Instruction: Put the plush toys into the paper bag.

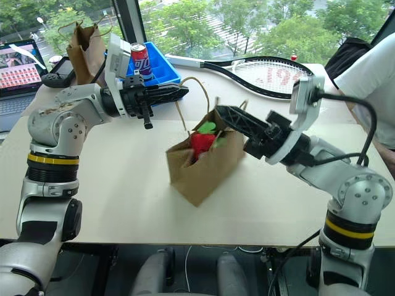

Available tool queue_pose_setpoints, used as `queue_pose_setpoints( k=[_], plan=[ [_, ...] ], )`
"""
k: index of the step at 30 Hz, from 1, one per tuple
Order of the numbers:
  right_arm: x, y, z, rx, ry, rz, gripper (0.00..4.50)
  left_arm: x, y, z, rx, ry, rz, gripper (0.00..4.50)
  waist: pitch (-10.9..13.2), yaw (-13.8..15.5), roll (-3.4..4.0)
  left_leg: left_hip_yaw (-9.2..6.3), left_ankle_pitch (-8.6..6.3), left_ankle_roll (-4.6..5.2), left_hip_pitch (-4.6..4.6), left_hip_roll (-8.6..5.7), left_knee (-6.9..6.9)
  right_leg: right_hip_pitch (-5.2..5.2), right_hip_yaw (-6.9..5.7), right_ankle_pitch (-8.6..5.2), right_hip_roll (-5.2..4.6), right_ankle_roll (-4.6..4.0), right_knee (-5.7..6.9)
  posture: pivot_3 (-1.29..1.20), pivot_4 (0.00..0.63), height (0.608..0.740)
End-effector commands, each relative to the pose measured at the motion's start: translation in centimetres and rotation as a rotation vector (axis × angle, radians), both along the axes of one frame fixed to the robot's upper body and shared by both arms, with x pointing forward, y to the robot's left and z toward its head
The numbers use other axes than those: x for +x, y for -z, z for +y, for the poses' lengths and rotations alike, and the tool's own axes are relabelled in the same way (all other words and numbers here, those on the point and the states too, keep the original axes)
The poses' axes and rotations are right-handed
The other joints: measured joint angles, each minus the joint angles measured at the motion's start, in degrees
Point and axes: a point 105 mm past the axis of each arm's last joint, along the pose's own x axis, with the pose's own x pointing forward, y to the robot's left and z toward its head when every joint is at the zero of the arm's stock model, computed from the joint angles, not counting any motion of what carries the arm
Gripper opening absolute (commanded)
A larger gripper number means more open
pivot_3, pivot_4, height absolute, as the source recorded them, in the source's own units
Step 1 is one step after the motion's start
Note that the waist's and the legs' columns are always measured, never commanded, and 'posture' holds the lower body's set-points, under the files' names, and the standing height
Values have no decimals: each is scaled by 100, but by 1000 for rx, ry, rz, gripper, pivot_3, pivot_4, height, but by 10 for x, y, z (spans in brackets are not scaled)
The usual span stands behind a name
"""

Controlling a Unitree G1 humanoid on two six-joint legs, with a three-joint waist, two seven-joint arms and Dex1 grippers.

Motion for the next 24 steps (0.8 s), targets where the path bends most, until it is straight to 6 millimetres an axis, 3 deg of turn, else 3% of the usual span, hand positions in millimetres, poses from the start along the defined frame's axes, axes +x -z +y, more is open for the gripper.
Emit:
queue_pose_setpoints(
  k=[1, 3, 9, 17, 20, 24],
  plan=[
    [-12, -28, 1, 25, -16, -80, 19, -5, -16, 5, -16, -7, -66, 0, 0, 19, 0, 0, 0, 0, -17, -1, 3, -13, 1, 0, -1, 0, 0, 0, 150, 740],
    [-13, -31, 1, 19, -15, -80, 19, -6, -15, 5, -17, -5, -63, 0, 0, 30, -1, 0, 1, 1, -39, -3, 11, -34, 1, 1, -3, 1, 6, 0, 150, 740],
    [-17, -9, -4, -52, 9, -11, 19, -12, -9, -4, -29, 31, -35, 0, 0, 30, -1, -5, 2, 3, -36, -2, 12, -30, -2, 1, -2, 1, 11, 0, 150, 740],
    [-17, 3, -14, -119, 77, 4, 19, -24, -3, -13, -29, 102, 21, 0, 0, -1, -1, -7, 5, 8, -32, -2, 17, -31, -1, 2, 0, 0, 21, 0, 150, 740],
    [-15, 3, -21, -133, 108, 11, 0, -30, -7, -8, -53, 151, 70, 784, 0, 3, -1, -7, 6, 9, -31, -2, 18, -29, -1, 2, 0, 0, 21, 0, 150, 740],
    [-20, -6, -36, -187, 123, -29, 1228, -29, -14, 11, -44, 130, 59, 2273, 0, 1, -1, -6, 6, 9, -31, -3, 17, -32, 0, 2, 0, 0, 22, 0, 150, 740]
  ],
)
